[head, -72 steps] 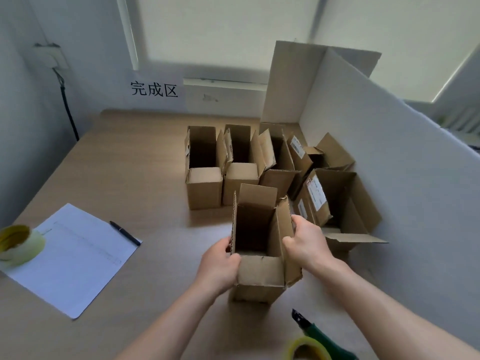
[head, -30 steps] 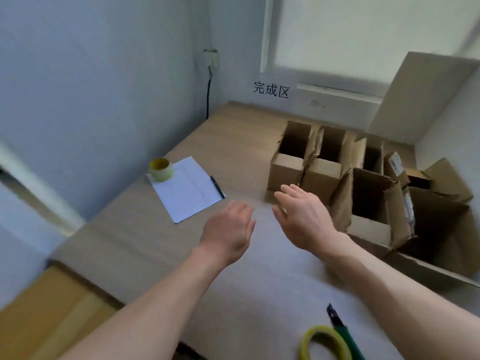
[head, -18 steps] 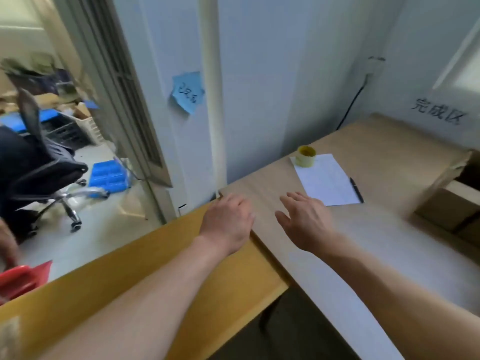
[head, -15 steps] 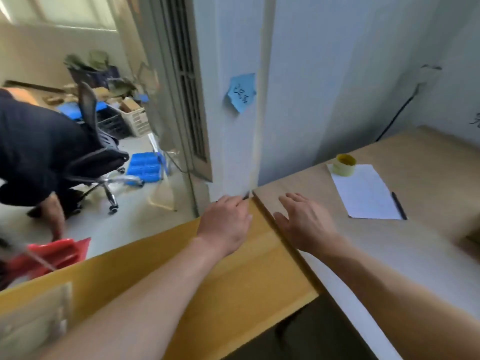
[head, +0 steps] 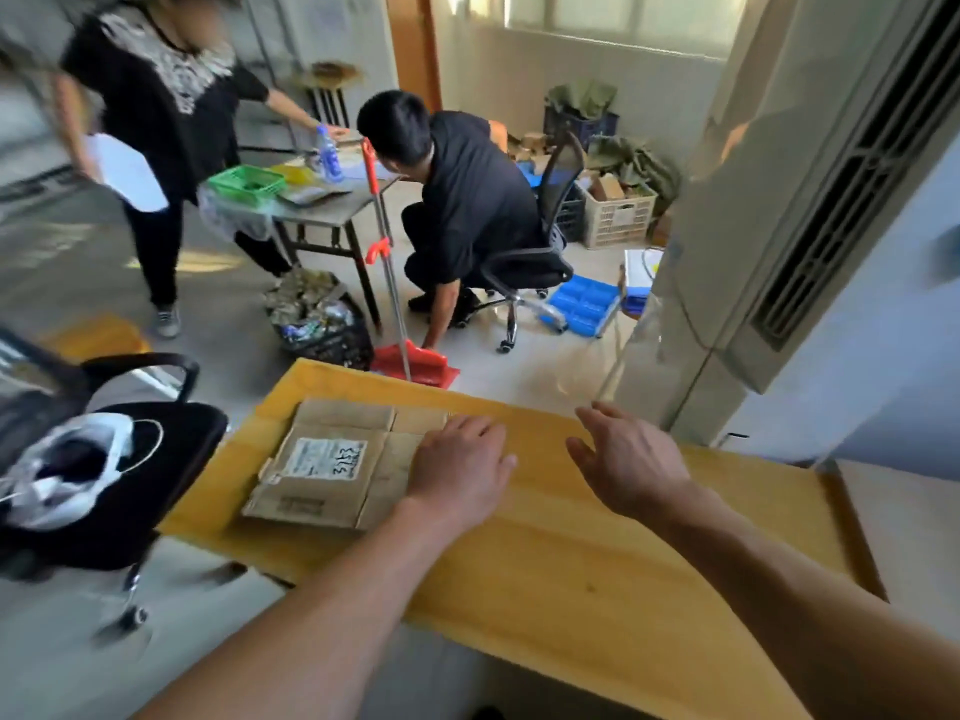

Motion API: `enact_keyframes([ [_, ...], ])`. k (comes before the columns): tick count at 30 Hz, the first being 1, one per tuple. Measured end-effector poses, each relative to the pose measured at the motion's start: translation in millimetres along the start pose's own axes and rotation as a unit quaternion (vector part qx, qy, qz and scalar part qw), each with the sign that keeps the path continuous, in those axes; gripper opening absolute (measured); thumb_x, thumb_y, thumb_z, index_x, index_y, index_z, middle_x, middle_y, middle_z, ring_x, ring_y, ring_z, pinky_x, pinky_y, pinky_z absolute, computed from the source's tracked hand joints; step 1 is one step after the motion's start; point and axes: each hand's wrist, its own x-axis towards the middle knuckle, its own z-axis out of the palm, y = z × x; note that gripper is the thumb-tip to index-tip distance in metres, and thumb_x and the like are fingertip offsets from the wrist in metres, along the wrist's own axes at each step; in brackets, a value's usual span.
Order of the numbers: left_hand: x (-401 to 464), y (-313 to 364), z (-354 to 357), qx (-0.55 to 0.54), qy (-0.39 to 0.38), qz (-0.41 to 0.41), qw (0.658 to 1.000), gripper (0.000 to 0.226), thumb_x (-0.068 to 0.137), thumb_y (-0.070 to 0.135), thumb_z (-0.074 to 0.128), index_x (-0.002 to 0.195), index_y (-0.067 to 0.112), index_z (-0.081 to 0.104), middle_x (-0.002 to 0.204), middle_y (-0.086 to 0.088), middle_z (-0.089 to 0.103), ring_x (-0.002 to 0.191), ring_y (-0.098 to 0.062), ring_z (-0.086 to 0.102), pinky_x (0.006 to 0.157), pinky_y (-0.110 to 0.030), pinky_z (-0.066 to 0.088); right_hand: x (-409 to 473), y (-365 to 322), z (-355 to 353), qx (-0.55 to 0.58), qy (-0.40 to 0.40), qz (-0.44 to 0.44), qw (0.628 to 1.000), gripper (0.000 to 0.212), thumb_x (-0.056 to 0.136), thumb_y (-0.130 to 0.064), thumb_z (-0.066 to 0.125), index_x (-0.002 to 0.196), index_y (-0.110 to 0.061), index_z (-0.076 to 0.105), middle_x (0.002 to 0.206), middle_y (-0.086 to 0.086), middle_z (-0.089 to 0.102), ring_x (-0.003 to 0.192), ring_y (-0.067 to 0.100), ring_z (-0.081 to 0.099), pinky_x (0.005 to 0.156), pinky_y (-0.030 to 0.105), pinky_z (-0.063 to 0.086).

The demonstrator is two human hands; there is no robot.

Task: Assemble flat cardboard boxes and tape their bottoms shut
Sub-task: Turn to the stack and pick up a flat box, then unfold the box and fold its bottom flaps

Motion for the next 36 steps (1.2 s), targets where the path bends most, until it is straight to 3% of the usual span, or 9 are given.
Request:
enact_keyframes([
  [10, -80, -137, 13, -0.038, -0.041, -0.162, 0.985, 0.042, 0.096, 0.047, 0.044, 0.131, 0.026, 0.051, 0.136, 0.005, 0.051, 0.124, -0.02, 0.045, 0.098, -0.04, 0.045, 36, -124, 65, 0.02, -0.088, -0.086, 0.992, 0.047, 0.097, -0.052, 0.043, 0.137, -0.027, 0.047, 0.144, 0.002, 0.05, 0.122, 0.025, 0.055, 0.088, 0.039, 0.054],
  [17, -79, -252, 44, -0.045, -0.084, -0.149, 0.984, 0.05, 0.093, 0.052, 0.049, 0.136, 0.027, 0.048, 0.142, 0.007, 0.046, 0.131, -0.015, 0.04, 0.101, -0.034, 0.04, 73, -194, 133, 0.026, -0.159, -0.05, 0.986, 0.043, 0.095, -0.049, 0.048, 0.131, -0.025, 0.05, 0.136, 0.001, 0.052, 0.108, 0.022, 0.06, 0.076, 0.032, 0.05],
  [19, -72, -277, 53, -0.046, -0.122, -0.138, 0.982, 0.062, 0.088, 0.059, 0.055, 0.141, 0.03, 0.042, 0.152, 0.007, 0.035, 0.14, -0.018, 0.03, 0.105, -0.038, 0.038, 76, -206, 154, 0.024, -0.195, -0.019, 0.98, 0.054, 0.093, -0.052, 0.052, 0.139, -0.027, 0.043, 0.146, 0.001, 0.044, 0.116, 0.023, 0.057, 0.083, 0.034, 0.052],
  [21, -65, -297, 63, -0.043, -0.195, -0.138, 0.97, 0.081, 0.08, 0.065, 0.062, 0.146, 0.034, 0.028, 0.162, 0.004, 0.01, 0.149, -0.029, 0.008, 0.111, -0.05, 0.03, 75, -213, 173, 0.01, -0.237, 0.004, 0.971, 0.071, 0.087, -0.056, 0.06, 0.146, -0.031, 0.031, 0.159, 0.005, 0.026, 0.131, 0.029, 0.047, 0.091, 0.039, 0.052],
  [23, -58, -314, 75, -0.035, -0.259, -0.14, 0.955, 0.099, 0.072, 0.065, 0.07, 0.149, 0.039, 0.013, 0.16, 0.006, -0.019, 0.147, -0.037, -0.014, 0.113, -0.062, 0.019, 71, -215, 190, 0.004, -0.271, 0.026, 0.962, 0.092, 0.078, -0.059, 0.069, 0.15, -0.035, 0.017, 0.164, 0.006, 0.004, 0.144, 0.035, 0.027, 0.099, 0.044, 0.049],
  [25, -54, -328, 88, -0.032, -0.288, -0.136, 0.947, 0.11, 0.069, 0.059, 0.077, 0.149, 0.041, 0.005, 0.155, 0.008, -0.033, 0.144, -0.041, -0.021, 0.112, -0.067, 0.017, 67, -216, 203, -0.011, -0.287, 0.041, 0.957, 0.106, 0.072, -0.062, 0.073, 0.15, -0.038, 0.006, 0.164, 0.007, -0.011, 0.147, 0.038, 0.017, 0.101, 0.047, 0.049],
  [28, -54, -345, 105, -0.057, -0.318, -0.135, 0.937, 0.117, 0.068, 0.048, 0.083, 0.15, 0.042, -0.002, 0.154, 0.009, -0.036, 0.145, -0.043, -0.018, 0.112, -0.066, 0.02, 60, -221, 218, -0.021, -0.295, 0.061, 0.953, 0.108, 0.07, -0.058, 0.075, 0.148, -0.041, 0.002, 0.163, 0.006, -0.016, 0.145, 0.037, 0.024, 0.097, 0.045, 0.05],
  [32, -55, -353, 123, -0.061, -0.322, -0.116, 0.937, 0.115, 0.072, 0.044, 0.081, 0.15, 0.04, -0.003, 0.157, 0.007, -0.029, 0.146, -0.044, -0.008, 0.109, -0.056, 0.033, 55, -226, 228, -0.008, -0.266, 0.072, 0.961, 0.093, 0.075, -0.044, 0.072, 0.144, -0.039, 0.009, 0.157, 0.002, -0.005, 0.135, 0.038, 0.034, 0.087, 0.04, 0.055],
  [36, -55, -356, 127, -0.065, -0.288, -0.117, 0.948, 0.104, 0.075, 0.045, 0.078, 0.15, 0.039, 0.006, 0.16, 0.008, -0.021, 0.147, -0.043, 0.001, 0.108, -0.053, 0.037, 55, -227, 228, -0.01, -0.268, 0.085, 0.959, 0.093, 0.072, -0.053, 0.071, 0.145, -0.041, 0.014, 0.155, 0.002, 0.004, 0.128, 0.037, 0.039, 0.092, 0.043, 0.052],
])
